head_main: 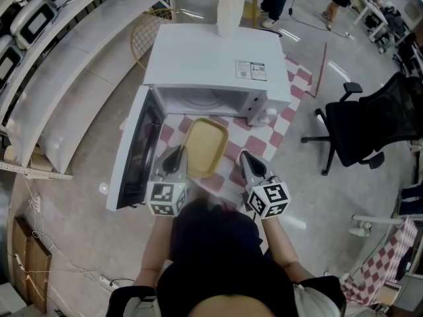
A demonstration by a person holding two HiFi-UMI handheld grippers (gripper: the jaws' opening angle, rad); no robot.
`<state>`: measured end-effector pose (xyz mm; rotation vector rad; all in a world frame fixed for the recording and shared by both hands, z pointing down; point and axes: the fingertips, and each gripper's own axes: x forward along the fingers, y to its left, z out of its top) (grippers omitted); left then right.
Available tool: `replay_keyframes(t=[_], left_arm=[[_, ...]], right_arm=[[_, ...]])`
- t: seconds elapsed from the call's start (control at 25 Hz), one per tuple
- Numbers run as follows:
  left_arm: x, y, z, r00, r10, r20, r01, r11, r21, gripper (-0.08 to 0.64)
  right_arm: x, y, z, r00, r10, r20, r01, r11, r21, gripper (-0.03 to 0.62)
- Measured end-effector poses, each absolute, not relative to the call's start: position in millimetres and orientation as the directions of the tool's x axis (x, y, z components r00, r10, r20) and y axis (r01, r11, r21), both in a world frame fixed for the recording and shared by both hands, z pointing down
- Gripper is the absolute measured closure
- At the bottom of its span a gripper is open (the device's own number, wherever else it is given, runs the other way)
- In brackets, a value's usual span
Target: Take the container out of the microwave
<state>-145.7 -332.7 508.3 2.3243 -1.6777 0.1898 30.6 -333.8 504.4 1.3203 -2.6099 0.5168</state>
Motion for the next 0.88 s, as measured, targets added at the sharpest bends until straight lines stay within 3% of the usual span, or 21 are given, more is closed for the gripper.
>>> replay_keyframes(t=[0.44,0.88], left_arm=[[-131,-321,499,0.362,-0.901,0.236,-0.931,-0.363,0.044,0.534],[-131,-325,506,0.351,-0.901,0.256,-0.935,-0.351,0.049,0.534]], right_arm=[[35,-324,506,-0.593,-0.741,0.316,-0.805,0.551,-0.218,0.592],[40,-321,512,-0.582,-0.738,0.342,-0.813,0.539,-0.222,0.594]])
